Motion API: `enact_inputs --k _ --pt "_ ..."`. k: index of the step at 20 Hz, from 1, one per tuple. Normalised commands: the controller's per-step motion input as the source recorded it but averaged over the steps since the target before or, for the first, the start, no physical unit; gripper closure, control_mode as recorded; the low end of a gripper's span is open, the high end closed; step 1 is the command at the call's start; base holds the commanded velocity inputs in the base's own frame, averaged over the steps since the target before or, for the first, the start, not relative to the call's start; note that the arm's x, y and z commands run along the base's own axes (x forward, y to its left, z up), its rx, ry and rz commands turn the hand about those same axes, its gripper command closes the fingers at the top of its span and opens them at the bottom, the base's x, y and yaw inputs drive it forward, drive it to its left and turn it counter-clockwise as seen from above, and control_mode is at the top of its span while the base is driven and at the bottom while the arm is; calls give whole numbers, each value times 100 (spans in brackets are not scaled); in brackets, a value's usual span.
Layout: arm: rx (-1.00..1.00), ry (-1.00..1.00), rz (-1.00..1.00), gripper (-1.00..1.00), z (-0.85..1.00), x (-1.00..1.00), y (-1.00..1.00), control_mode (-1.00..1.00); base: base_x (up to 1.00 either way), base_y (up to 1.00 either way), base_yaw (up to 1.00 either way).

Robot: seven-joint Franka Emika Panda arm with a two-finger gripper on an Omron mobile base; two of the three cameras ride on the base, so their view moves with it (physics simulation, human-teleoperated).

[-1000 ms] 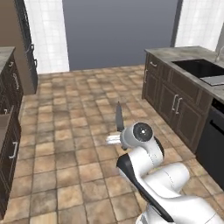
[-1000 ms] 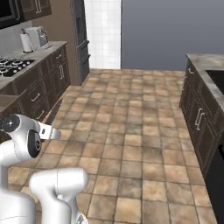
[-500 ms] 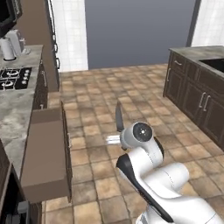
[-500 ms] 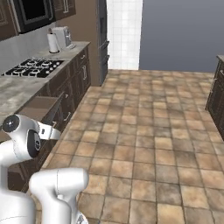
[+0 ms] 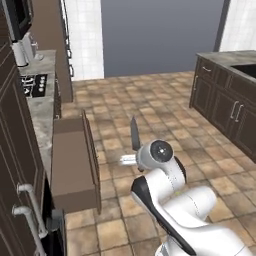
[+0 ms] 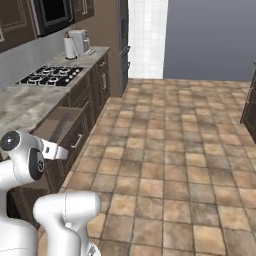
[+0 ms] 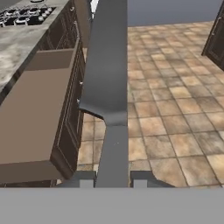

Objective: Pick up the metallic utensils from the counter and place them in the open drawer. Make sure not to pick up any wooden utensils.

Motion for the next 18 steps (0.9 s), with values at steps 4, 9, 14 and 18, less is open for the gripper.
enact_inputs --k 4,9,14,18 --pt "0 0 0 100 0 0 0 100 3 97 0" --pt "0 0 0 100 0 0 0 100 32 100 2" --pt "0 5 0 100 -3 39 10 -100 34 45 0" --pt "0 22 1 100 -20 100 30 -100 0 0 0"
